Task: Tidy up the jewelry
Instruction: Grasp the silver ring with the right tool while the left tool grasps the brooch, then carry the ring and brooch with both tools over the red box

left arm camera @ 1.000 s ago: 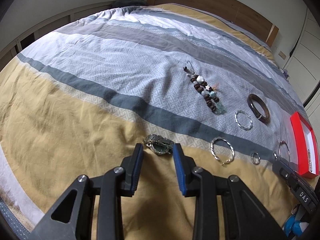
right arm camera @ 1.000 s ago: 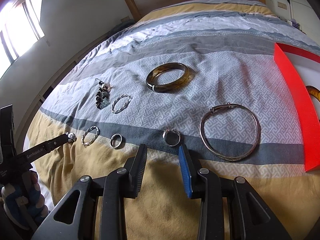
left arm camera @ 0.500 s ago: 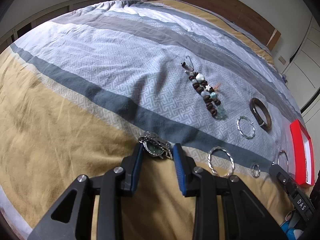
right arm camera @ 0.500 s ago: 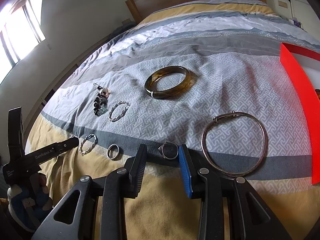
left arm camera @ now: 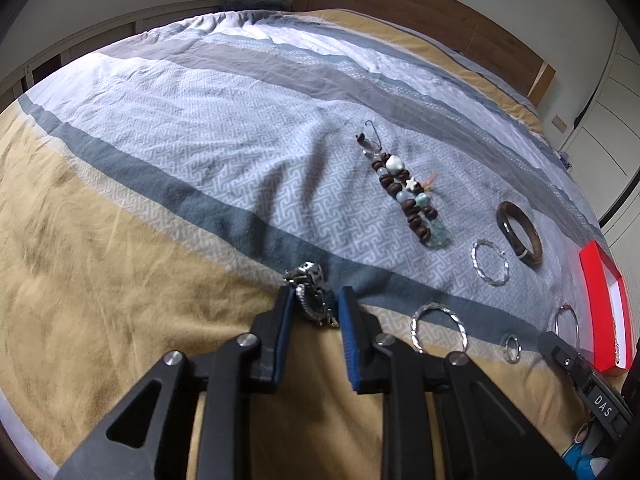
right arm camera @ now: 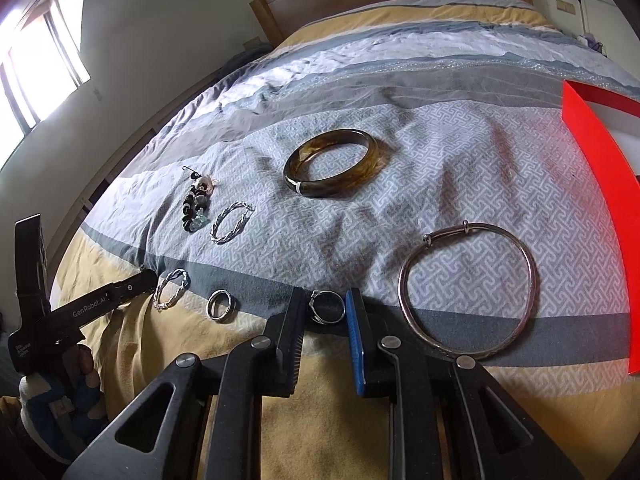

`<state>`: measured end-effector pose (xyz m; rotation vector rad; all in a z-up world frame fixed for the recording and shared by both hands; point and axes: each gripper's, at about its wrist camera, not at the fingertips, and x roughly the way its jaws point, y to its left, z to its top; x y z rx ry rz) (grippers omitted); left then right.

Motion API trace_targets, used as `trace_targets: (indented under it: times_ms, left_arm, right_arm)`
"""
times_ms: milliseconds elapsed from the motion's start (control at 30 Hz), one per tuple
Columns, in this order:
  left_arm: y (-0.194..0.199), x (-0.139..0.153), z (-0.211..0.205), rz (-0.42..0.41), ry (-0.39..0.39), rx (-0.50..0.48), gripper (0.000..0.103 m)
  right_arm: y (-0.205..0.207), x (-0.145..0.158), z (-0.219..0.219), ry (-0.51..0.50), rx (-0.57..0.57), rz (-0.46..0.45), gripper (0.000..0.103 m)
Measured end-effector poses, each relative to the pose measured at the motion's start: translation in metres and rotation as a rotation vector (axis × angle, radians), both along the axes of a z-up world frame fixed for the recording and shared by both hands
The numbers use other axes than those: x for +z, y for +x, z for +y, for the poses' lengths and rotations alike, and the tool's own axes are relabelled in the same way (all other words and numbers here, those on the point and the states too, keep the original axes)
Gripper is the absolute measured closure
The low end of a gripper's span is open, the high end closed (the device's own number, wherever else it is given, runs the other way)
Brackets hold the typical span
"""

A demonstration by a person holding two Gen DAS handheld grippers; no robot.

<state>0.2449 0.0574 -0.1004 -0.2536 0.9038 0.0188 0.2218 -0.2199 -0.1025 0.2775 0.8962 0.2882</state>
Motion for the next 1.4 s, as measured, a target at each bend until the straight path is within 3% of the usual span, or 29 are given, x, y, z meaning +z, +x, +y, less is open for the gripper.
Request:
trace_targets:
  times_ms: [500, 833, 1100, 1400]
  left_arm:
    - [-0.025, 0.036, -0.006, -0.043, 0.011, -0.045, 0.091]
    - [-0.053, 0.075, -0.017, -0.089, 0.015, -0.068, 0.091]
    - [-0.062, 0.104, -0.059, -0.128, -0.018, -0.158, 0.091]
    - [-0.049, 0.115, -0.154, -0.135, -0.064, -0.334, 0.091]
  right_arm:
    - [-0.027, 0.040, 0.000, -0.014, 0.019, -0.050, 0.083]
    - [-0.059, 0.081, -0.016, -0.018, -0.006, -0.104, 0.083]
    - [-0.085, 0.112, -0.072, -0.049, -0.111, -0.147, 0.083]
    - [-0.097, 0.121, -0.161, -0.121, -0.239, -0.159, 0.083]
